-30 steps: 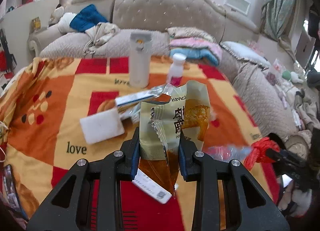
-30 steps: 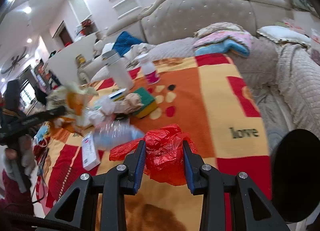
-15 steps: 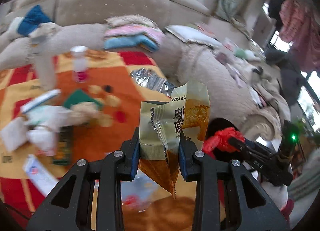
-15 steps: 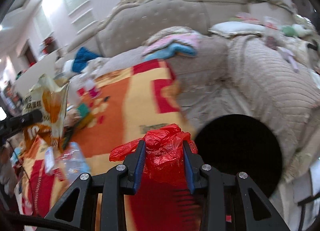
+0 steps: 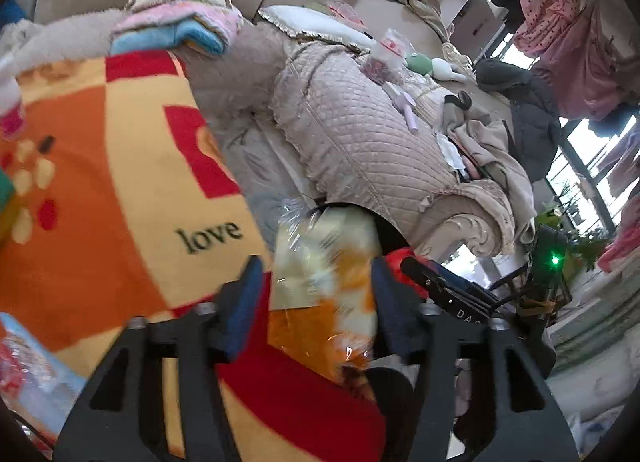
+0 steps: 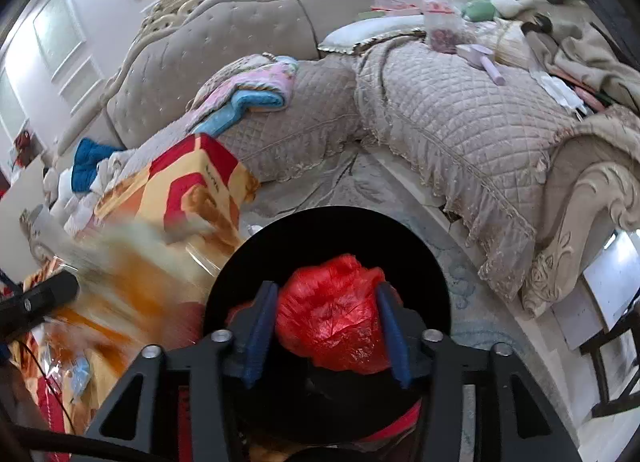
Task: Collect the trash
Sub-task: 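Carry both bags over the black bin and open both tools to drop them, then move the right tool back to the blanket and grasp the clear printed plastic bag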
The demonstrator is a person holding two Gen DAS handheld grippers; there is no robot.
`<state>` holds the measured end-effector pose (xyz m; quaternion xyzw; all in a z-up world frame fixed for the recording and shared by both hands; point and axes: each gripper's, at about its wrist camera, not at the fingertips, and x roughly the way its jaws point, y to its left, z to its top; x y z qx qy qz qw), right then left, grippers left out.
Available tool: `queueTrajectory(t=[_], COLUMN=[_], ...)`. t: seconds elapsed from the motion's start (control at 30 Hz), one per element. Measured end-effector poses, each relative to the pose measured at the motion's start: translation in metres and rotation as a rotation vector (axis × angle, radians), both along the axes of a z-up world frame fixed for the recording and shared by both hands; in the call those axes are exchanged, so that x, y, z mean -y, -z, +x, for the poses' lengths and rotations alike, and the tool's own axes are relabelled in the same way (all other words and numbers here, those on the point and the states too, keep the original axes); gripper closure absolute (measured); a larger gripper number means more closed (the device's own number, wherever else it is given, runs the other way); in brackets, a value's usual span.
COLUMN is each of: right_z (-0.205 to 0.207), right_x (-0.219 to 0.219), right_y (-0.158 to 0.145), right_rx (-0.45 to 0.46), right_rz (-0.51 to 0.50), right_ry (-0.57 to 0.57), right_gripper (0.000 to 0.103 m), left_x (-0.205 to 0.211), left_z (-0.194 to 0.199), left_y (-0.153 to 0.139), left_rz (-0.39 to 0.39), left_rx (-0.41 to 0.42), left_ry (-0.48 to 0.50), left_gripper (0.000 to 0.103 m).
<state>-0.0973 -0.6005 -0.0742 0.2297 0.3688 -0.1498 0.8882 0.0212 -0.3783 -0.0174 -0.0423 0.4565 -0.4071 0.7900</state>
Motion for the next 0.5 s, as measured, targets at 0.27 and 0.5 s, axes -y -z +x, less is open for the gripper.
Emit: queueTrajectory(t=[0.27, 0.5], right_z=[-0.003, 0.006], right_x=[0.004, -0.021], right_y=[0.005, 0.0], right_rx=[0.001, 0.005], right_rz=[0.023, 0.013], right_ry=[0.012, -0.039], right_gripper=[0.04, 0.04], left_x=[0.001, -0.021], left_z=[-0.006, -0.008], left_y=[0.011, 0.014], left_rz=[0.102, 0.182], left_rx=[0.061, 0.15], left_ry=[-0.025, -0.07], left_gripper=[0.044, 0.044])
